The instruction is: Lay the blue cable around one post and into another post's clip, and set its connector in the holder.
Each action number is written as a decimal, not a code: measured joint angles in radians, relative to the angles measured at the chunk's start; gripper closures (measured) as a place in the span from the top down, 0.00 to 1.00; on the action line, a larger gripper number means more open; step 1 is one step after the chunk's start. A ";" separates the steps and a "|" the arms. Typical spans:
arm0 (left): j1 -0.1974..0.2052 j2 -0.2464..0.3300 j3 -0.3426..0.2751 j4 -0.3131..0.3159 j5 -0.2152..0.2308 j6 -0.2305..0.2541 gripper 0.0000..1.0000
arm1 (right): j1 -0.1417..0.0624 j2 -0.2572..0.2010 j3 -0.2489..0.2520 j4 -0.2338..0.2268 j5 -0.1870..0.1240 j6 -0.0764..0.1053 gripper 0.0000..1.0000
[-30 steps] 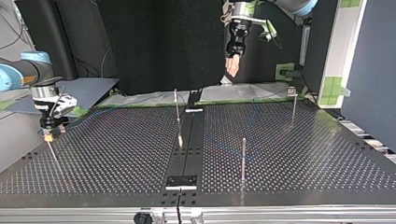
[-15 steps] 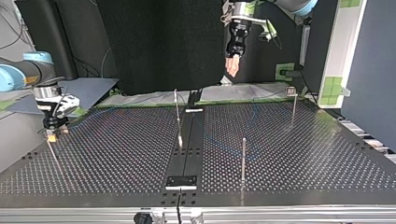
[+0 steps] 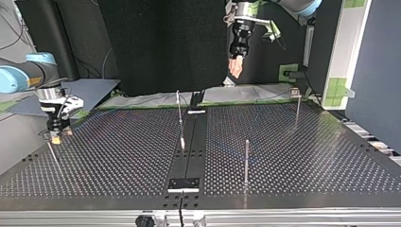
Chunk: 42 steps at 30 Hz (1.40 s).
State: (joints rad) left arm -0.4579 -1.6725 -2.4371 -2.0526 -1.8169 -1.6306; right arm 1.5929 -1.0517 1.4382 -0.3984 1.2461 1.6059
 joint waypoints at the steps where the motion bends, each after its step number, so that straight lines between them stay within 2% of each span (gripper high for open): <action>1: 0.000 0.000 0.000 0.000 0.000 0.000 1.00 | 0.001 0.000 0.000 0.001 0.000 -0.002 1.00; 12: 0.001 0.000 0.000 -0.001 0.000 -0.002 1.00 | 0.010 0.000 0.000 0.027 0.002 -0.023 1.00; 20: 0.001 0.000 0.000 -0.002 -0.001 -0.006 1.00 | 0.012 -0.001 0.000 0.079 0.034 -0.068 1.00; 22: 0.001 0.000 0.000 -0.002 -0.001 -0.006 1.00 | 0.013 -0.001 0.000 0.086 0.040 -0.074 1.00; 34: 0.000 0.000 0.000 -0.002 -0.002 -0.007 1.00 | 0.024 -0.006 0.000 0.093 0.044 -0.082 1.00; 42: 0.000 0.000 0.000 -0.003 -0.002 -0.011 1.00 | 0.030 -0.026 0.002 0.117 0.047 -0.108 1.00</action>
State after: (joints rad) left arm -0.4574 -1.6725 -2.4375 -2.0556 -1.8185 -1.6415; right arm 1.6231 -1.0775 1.4404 -0.2810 1.2933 1.4976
